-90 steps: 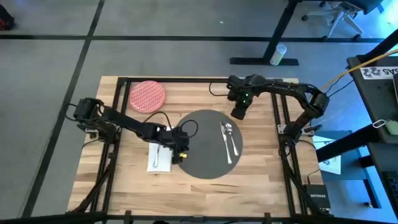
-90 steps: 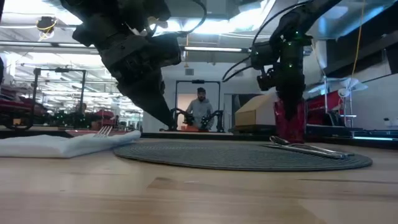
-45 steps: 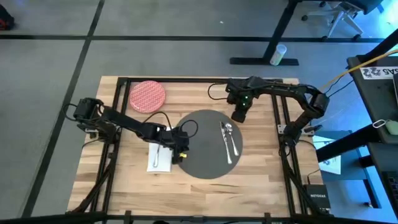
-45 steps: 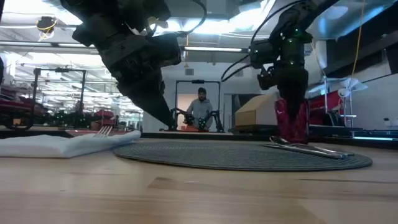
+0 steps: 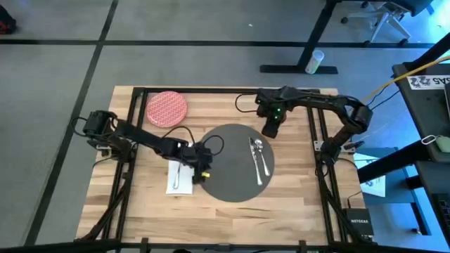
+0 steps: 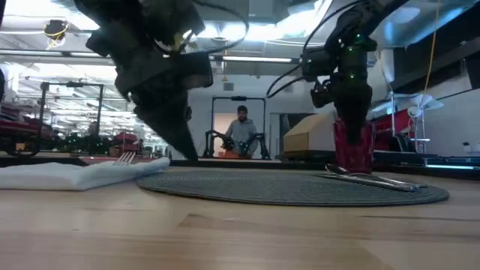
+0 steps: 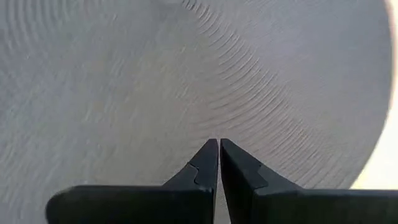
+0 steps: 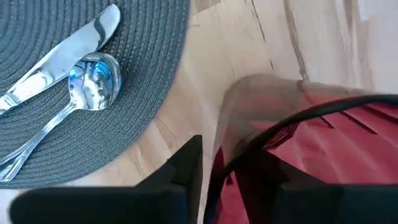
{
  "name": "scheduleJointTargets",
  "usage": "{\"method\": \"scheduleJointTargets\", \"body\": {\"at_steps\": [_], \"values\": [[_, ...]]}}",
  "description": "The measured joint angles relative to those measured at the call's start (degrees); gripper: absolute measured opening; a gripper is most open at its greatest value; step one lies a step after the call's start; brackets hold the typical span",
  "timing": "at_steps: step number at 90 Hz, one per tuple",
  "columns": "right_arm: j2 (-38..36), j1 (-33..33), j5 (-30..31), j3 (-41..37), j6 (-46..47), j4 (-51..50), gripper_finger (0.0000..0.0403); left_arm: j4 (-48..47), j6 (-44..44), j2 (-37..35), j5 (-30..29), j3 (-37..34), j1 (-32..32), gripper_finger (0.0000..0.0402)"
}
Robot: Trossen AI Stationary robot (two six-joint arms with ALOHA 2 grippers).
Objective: Set table place
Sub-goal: Move the red glass to the top right of the gray placemat
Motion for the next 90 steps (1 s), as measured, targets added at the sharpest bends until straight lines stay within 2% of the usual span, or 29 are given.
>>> {"method": "scheduleJointTargets", "body": {"at_steps": [14, 35, 60, 75, 90], "values": [[-1.9, 0.0, 1.8, 1.7, -0.1, -1.1, 0.0055, -0.2, 0.2, 0.0, 0.0, 0.0, -0.1, 0.0000], [-3.8, 0.2, 2.8, 9.5, -0.6, -5.1, 0.0008, -0.4, 0.9, 0.0, 0.0, 0.0, -0.2, 0.0000], [-4.6, 3.3, 7.2, 19.5, -1.7, -10.8, 0.0002, -0.7, 1.9, 0.0, -0.1, -0.5, 0.5, 0.0000], [-4.6, 5.0, 9.9, 19.6, -1.8, -11.4, 0.0001, -0.6, 1.7, 0.0, -0.1, -1.2, 0.6, 0.0000], [-4.6, 5.6, 11.3, 15.7, -0.4, -11.5, 0.0000, -0.2, 1.4, 0.0, -0.1, -1.2, 0.2, 0.0000]]}}
